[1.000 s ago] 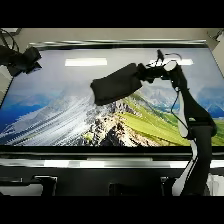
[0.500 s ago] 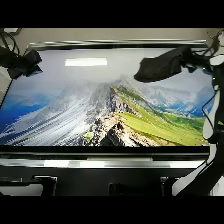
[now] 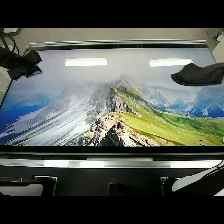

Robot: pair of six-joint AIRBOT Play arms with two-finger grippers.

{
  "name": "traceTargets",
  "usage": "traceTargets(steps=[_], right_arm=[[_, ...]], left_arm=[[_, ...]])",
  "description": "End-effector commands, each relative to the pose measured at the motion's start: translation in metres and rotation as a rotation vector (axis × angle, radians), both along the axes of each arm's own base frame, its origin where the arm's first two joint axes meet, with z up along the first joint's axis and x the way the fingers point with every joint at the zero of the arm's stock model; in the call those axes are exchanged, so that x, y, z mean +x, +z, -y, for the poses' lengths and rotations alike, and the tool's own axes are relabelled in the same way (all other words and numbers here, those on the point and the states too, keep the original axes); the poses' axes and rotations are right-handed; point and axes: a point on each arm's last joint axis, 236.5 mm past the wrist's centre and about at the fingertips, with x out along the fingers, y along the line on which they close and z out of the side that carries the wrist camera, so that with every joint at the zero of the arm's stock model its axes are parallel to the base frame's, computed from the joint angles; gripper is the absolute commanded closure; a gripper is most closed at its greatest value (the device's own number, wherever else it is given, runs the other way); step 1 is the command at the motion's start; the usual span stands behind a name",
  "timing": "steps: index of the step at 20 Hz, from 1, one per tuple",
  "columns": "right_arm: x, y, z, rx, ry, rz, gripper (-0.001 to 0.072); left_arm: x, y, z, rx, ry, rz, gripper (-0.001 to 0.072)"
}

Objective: Fold the clothes and pants, and hang the long-sleeved shirts on hangers.

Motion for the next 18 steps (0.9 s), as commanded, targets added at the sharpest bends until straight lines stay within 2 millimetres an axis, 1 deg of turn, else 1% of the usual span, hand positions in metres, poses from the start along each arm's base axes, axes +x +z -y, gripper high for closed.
traceTargets(steps=[1, 3, 5, 8, 10, 11, 14, 16, 18], right_arm=[[-0.066, -0.021, 0.059, -0.022, -0.176, -0.188, 0.0678], [-0.102, -0.040, 0.071, 0.013, -0.248, -0.312, 0.0678], [-0.139, -0.060, 0.075, 0.049, -0.302, -0.453, 0.0678], [-0.202, -0.086, 0.067, 0.070, -0.345, -0.735, 0.0679], [-0.237, -0.093, 0.061, 0.084, -0.373, -0.887, 0.0679], [-0.251, -0.093, 0.059, 0.088, -0.387, -0.945, 0.0679], [-0.280, -0.090, 0.050, 0.111, -0.401, -1.071, 0.0679], [-0.293, -0.091, 0.045, 0.115, -0.385, -1.138, 0.0679], [-0.300, -0.097, 0.040, 0.126, -0.355, -1.180, 0.0679]], left_arm=[[0.000, 0.000, 0.000, -0.007, 0.012, -0.002, 0.0682], [0.000, 0.000, 0.002, -0.009, 0.009, -0.003, 0.0682], [-0.001, 0.000, 0.005, -0.010, 0.001, -0.002, 0.0682], [-0.002, 0.000, 0.013, -0.010, -0.015, -0.002, 0.0682], [-0.002, 0.000, 0.016, -0.009, -0.021, -0.002, 0.0682], [-0.002, 0.000, 0.017, -0.012, -0.024, -0.003, 0.0682], [-0.003, 0.001, 0.018, -0.016, -0.027, -0.002, 0.0682], [-0.003, 0.001, 0.019, -0.018, -0.027, -0.002, 0.0682], [-0.003, 0.001, 0.021, -0.027, -0.032, -0.003, 0.0682]])
